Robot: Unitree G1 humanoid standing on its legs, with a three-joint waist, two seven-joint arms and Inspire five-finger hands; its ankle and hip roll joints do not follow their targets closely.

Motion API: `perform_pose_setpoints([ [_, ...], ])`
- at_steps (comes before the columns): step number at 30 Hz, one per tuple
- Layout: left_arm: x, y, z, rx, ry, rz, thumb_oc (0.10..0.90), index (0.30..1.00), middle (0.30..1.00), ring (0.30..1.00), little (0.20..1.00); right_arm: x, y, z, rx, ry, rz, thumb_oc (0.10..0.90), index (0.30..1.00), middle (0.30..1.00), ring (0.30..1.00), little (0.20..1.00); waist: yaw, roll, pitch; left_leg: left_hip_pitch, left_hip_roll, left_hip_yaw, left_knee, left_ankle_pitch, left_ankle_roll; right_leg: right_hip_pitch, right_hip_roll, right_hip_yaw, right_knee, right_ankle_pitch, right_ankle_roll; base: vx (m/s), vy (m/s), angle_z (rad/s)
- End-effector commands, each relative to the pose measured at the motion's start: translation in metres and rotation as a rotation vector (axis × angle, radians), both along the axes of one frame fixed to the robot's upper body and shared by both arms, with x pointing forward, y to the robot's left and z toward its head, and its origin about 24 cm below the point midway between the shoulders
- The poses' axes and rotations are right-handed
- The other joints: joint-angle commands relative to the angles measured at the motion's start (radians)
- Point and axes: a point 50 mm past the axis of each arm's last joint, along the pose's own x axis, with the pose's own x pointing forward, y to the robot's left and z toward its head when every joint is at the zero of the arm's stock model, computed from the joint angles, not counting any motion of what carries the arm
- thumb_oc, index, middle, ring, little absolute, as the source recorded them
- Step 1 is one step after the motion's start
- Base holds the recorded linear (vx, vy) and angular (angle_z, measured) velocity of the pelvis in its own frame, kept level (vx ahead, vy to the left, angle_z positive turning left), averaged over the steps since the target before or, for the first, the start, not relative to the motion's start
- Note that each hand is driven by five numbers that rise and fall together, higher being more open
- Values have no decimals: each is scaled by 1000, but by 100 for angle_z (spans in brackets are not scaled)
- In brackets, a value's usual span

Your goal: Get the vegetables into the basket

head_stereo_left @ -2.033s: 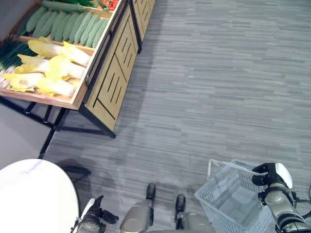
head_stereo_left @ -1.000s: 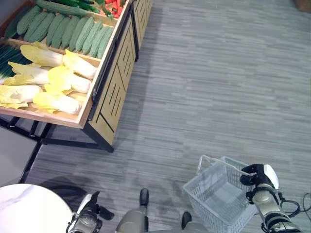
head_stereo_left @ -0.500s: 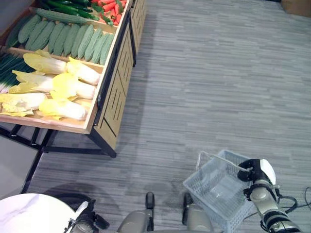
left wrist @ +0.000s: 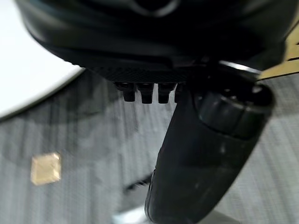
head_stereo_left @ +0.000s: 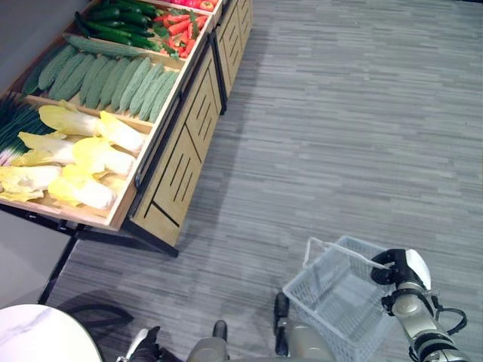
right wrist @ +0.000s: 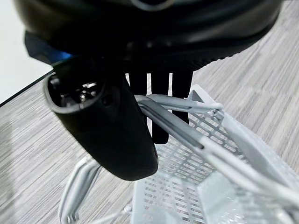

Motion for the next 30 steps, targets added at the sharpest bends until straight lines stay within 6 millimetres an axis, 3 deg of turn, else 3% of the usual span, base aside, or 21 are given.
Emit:
perform_pose_setpoints([
  [1,4,27,9,43,-68,222,900,1000,1000,1000,1000,-4,-32,32,-131,-107,-44,400,300,300,300,300,-3,-25,-48,31,-2,-21,49,-18,-17,-66,-51,64,66,-23,107,88,-187,12],
  [6,11,17,7,-30,-107,295,900,1000,1000,1000,1000,-8,-37,34,-139,-104,-59,400,300,300,300,300,-11,-21,-41,-20,-6,-7,162,45,-32,-16,-49,45,62,-61,73,88,-137,24],
  [9,13,13,7,-28,-106,256,900,1000,1000,1000,1000,-6,-38,38,-145,-118,-53,400,300,300,300,300,3,-31,-29,-128,-45,26,112,10,-17,33,-78,35,26,-71,83,83,-28,37],
  [11,13,12,7,-25,-100,245,900,1000,1000,1000,1000,-6,-38,38,-147,-120,-55,400,300,300,300,300,8,-32,-28,-170,-41,43,74,21,-17,46,-85,34,17,-71,89,105,32,26],
  [12,11,14,6,-14,-87,228,900,1000,1000,1000,1000,-5,-36,38,-149,-118,-44,400,300,300,300,300,21,-27,-23,-221,-22,59,33,72,-24,71,-83,40,10,-78,91,90,42,18],
  [13,11,14,6,-14,-86,228,900,1000,1000,1000,1000,-6,-36,38,-149,-118,-44,400,300,300,300,300,22,-28,-23,-218,-22,60,30,73,-24,71,-83,42,11,-78,91,185,92,11],
  [14,11,19,8,3,-86,220,900,1000,1000,1000,1000,-2,-33,37,-149,-123,-33,400,300,300,300,300,43,-25,-20,-263,-15,54,6,121,-33,95,-74,60,7,-85,90,168,88,-9],
  [15,9,22,8,15,-78,223,900,1000,1000,1000,1000,0,-31,37,-150,-124,-17,400,300,300,300,300,53,-24,-21,-265,-16,43,2,129,-33,106,-69,75,5,-92,91,167,89,-15],
  [17,3,27,8,27,-62,238,900,1000,1000,1000,1000,2,-27,35,-142,-115,-5,400,300,300,300,300,57,-24,-27,-240,-16,46,-14,114,-27,120,-66,89,5,-104,98,164,136,-48],
  [21,-5,39,10,60,-40,249,900,1000,1000,1000,1000,-2,-24,27,-124,-81,-9,400,300,300,300,300,59,-43,-55,-180,-47,87,-58,93,3,145,-108,112,-13,-87,131,170,233,-49],
  [25,7,56,20,106,-92,268,900,1000,1000,1000,1000,7,-17,25,-87,-108,-29,400,300,300,300,300,68,-71,-50,-172,-71,124,-34,51,32,132,-145,135,-21,-47,163,65,208,-22],
  [30,13,65,26,134,-114,275,900,1000,1000,1000,1000,15,-10,26,-68,-138,-16,400,300,300,300,300,73,-85,-46,-179,-87,131,-17,28,45,122,-162,143,-26,-15,177,26,121,-6],
])
